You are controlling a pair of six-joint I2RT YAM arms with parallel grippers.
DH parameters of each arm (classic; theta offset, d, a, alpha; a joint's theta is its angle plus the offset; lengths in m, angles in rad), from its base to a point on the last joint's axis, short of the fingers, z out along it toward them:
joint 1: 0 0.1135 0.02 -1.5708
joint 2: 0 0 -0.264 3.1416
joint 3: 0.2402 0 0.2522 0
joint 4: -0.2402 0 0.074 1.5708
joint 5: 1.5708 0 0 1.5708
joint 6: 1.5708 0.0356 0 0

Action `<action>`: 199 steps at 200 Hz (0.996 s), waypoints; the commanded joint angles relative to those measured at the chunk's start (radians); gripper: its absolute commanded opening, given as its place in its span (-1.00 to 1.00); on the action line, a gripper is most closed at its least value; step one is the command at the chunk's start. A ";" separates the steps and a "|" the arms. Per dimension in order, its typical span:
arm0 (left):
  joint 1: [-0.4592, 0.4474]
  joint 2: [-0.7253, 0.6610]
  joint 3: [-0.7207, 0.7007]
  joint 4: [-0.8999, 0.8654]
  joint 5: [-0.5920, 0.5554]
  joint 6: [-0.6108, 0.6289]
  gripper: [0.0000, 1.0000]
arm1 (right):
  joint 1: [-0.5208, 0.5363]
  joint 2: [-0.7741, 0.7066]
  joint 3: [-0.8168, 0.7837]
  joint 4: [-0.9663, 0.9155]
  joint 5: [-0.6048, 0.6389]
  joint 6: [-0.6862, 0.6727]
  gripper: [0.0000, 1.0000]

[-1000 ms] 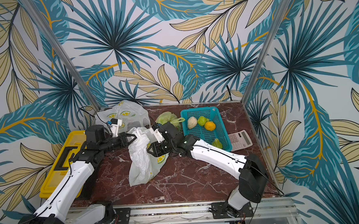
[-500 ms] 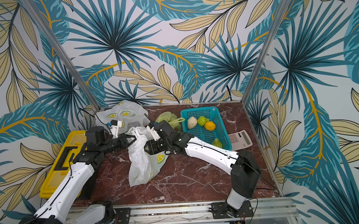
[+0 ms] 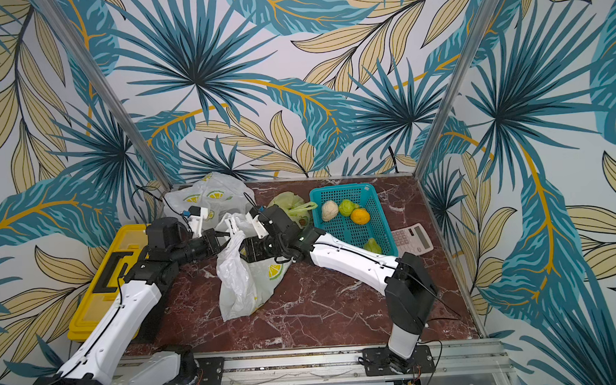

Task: Place the pears into plastic bags & tie knots
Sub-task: Tie the plastic bag at the center of the board.

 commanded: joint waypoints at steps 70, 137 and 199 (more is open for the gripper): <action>-0.021 0.008 0.002 0.021 0.011 0.019 -1.00 | 0.005 0.047 0.024 0.127 0.000 0.071 -0.38; 0.059 -0.052 -0.025 0.020 0.023 0.044 -1.00 | -0.045 -0.105 -0.143 0.001 0.046 -0.030 -1.00; 0.083 -0.031 0.038 0.021 0.117 0.038 -1.00 | -0.116 -0.204 -0.258 -0.038 -0.100 -0.039 -1.00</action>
